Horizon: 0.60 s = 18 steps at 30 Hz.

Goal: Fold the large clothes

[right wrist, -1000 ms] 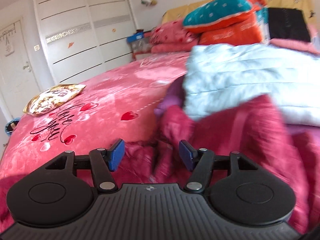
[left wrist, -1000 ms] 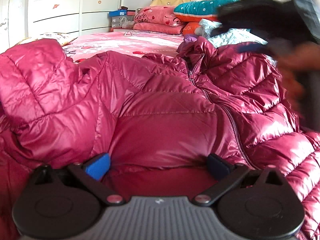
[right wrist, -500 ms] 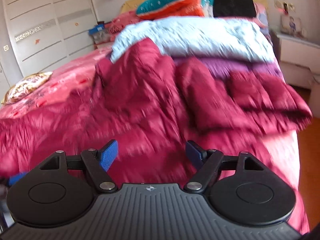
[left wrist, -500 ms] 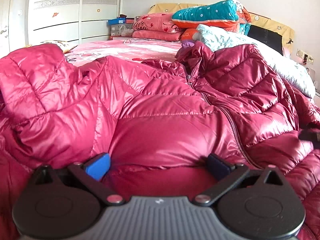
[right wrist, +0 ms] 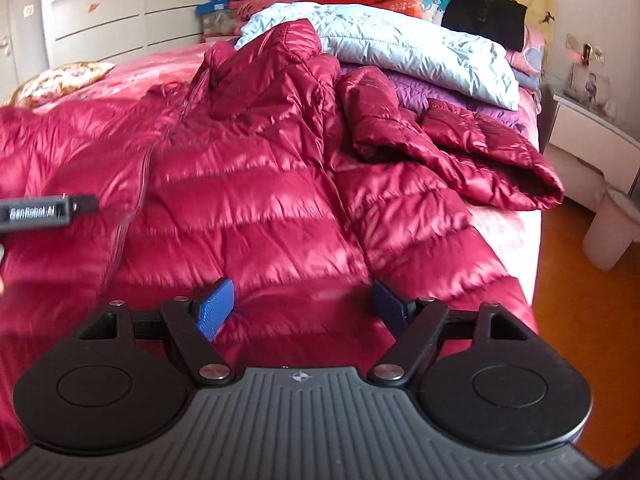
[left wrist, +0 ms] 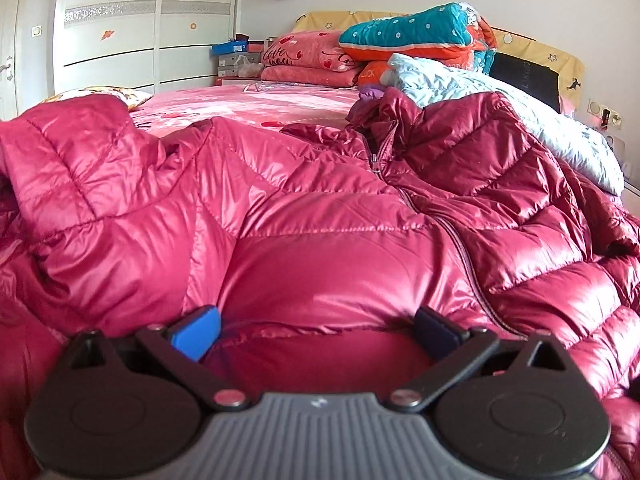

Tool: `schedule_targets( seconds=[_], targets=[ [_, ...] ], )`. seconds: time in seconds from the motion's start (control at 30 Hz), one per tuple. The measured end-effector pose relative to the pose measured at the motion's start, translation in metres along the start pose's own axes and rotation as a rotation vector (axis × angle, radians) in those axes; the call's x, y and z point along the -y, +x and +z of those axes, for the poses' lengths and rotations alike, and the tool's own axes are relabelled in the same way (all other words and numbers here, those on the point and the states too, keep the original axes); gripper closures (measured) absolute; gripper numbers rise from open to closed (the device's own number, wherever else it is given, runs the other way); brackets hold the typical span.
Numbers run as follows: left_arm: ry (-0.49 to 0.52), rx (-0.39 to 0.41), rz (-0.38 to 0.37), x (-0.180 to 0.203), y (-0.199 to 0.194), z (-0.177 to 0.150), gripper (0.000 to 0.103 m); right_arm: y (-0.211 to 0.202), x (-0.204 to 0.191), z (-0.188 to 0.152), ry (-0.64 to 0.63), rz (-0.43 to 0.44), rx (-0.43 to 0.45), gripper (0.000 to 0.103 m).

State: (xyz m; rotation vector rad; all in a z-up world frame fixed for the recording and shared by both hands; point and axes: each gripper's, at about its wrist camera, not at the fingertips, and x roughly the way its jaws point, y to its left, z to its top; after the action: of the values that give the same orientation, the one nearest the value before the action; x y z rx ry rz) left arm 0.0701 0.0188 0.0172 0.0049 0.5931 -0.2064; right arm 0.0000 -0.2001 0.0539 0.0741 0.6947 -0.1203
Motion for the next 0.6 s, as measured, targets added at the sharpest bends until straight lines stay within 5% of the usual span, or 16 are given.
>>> schedule_targets(
  seconds=[0.37,0.6],
  targets=[
    [0.045,0.004,0.005,0.003,-0.019,-0.007,0.001,-0.050,0.029,-0.031,0.047,0.036,-0.035,0.007],
    [0.081,0.001,0.022,0.009,-0.025,-0.012,0.001,-0.073,0.061,-0.028,0.226,0.077,0.041,0.003]
  ],
)
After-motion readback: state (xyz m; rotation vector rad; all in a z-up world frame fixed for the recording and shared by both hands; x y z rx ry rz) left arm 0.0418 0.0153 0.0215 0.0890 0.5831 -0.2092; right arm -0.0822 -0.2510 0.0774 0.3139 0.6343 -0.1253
